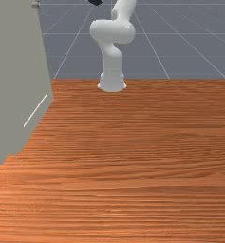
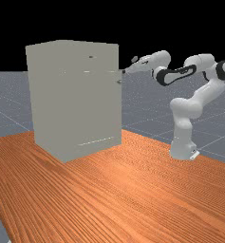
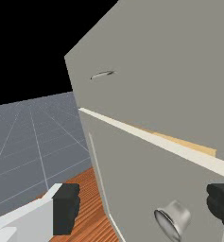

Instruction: Open the cabinet door

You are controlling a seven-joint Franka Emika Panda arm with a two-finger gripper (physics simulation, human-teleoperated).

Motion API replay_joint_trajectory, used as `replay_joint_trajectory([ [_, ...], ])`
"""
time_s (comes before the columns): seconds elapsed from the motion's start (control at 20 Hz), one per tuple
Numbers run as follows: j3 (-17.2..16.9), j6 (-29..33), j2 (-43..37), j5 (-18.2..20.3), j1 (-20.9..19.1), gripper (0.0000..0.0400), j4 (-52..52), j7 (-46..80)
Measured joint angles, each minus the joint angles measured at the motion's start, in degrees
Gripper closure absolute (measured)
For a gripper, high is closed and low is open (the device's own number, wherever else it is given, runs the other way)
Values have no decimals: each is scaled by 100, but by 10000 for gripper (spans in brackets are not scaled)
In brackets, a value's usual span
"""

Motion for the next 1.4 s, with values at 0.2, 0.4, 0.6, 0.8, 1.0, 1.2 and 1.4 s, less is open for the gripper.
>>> replay_joint_trajectory([
  [0.2, 32, -91, -91, -14, 69, 0, -136, -30],
  [0.4, 57, -776, -816, 48, 73, 0, -134, -134],
  [0.6, -98, -921, -925, 84, 67, 0, -110, -203],
  [0.8, -399, -499, -417, 90, 50, 0, 159, -217],
  [1.0, -479, -405, -237, 62, 69, 0, 148, -261],
  [1.2, -476, -302, -228, 0, 145, 0, 76, -346],
  [1.4, -524, 170, 244, -104, 112, 0, 216, -418],
])
